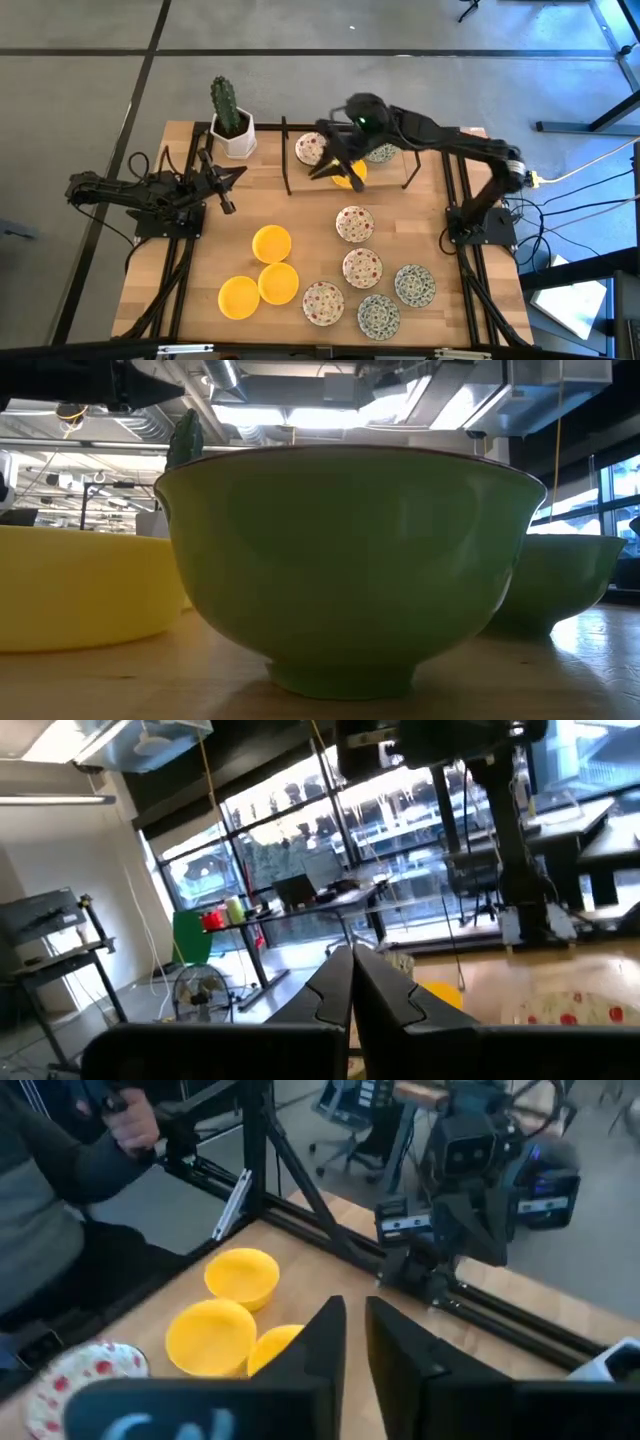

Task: Pick & Place Mini bowls
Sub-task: Stack the yellow bowl on top of the yellow bowl on the shelf

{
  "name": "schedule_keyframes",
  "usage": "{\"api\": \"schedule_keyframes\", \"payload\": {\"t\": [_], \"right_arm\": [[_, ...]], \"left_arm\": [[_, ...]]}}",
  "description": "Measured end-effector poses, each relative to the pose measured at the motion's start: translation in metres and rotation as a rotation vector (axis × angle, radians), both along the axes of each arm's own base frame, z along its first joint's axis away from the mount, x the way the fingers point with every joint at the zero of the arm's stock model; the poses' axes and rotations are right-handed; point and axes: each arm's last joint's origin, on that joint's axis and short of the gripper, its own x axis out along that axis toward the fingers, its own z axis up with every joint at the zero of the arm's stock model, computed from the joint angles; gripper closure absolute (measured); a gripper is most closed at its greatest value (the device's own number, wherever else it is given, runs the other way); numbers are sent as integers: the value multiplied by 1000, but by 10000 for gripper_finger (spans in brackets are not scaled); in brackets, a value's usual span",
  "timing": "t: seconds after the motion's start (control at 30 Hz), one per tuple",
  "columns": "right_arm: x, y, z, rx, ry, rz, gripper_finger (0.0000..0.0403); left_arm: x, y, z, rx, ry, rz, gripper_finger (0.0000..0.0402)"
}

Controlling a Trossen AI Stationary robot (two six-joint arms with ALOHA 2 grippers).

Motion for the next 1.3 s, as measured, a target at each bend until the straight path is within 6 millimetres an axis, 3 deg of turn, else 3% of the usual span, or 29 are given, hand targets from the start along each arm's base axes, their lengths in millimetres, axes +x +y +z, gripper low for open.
{"api": "schedule_keyframes", "payload": {"t": [0.23,0.37,0.6,0.77,0.93,1.13,1.3], "right_arm": [[-24,7,-55,-86,-218,14,396],[-30,3,-82,-40,-274,-8,394],[-57,4,-105,135,-171,41,397],[-80,23,-125,146,-211,48,396],[-103,42,-156,157,-309,74,399],[-121,44,-186,238,-331,-20,399],[-125,43,-195,272,-318,-75,399]], "left_arm": [[2,0,-22,-10,216,-2,396],[2,0,-21,72,251,14,396],[4,-4,-19,79,220,-139,396],[4,-6,-18,44,197,-209,396],[4,-6,-19,-66,160,-222,396],[5,-6,-26,-135,204,-218,396],[10,-3,-43,-86,188,-155,396]]}}
